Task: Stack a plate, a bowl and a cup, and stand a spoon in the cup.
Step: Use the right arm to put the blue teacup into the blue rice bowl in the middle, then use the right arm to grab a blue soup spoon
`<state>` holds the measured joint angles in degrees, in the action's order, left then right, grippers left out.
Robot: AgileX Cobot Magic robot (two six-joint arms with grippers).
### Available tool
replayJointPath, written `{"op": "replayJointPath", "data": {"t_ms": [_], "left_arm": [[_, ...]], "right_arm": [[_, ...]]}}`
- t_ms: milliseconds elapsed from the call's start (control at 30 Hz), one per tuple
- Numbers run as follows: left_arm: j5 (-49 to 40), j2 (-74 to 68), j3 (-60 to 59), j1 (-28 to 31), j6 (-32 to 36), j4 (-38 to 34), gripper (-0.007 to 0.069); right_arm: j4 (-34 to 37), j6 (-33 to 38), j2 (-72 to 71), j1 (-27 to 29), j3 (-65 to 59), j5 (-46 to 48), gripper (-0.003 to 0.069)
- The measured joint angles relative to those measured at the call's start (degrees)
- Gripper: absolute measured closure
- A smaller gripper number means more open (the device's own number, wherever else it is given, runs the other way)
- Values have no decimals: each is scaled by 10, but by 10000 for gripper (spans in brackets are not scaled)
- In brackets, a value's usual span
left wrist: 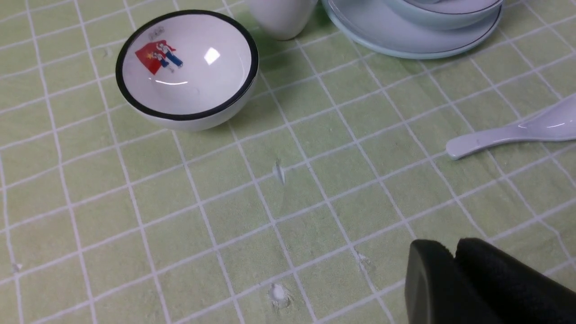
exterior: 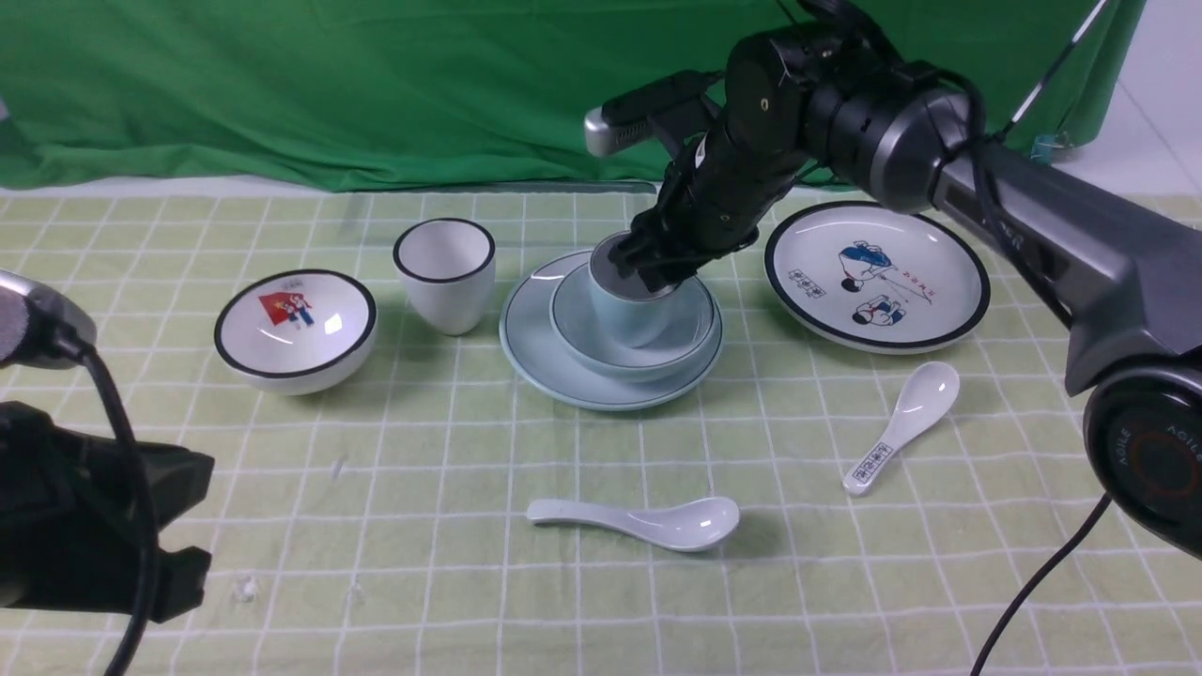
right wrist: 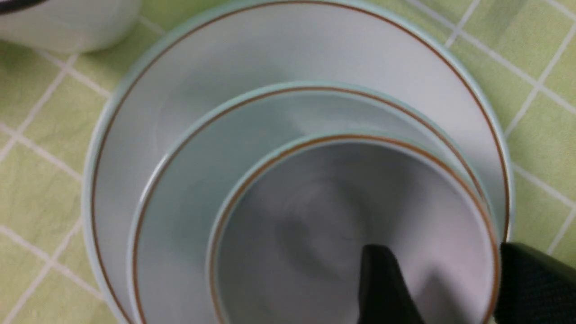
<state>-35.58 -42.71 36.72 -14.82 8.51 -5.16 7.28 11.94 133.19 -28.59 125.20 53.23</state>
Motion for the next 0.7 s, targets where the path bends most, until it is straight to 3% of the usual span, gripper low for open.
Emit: {"op": "replayJointPath", "data": {"t_ms": [200,467,700], "left_arm": [[10,0,-6,0,0,0,606],[24,0,-6,0,0,-15,599],[29,0,-6,0,-1,-22,592]], "right_arm": [[3,64,-80,-17,0,56,296],[57,153,-124,-50,-16,151,296],[60,258,-65,-143,-93,149,296]]}}
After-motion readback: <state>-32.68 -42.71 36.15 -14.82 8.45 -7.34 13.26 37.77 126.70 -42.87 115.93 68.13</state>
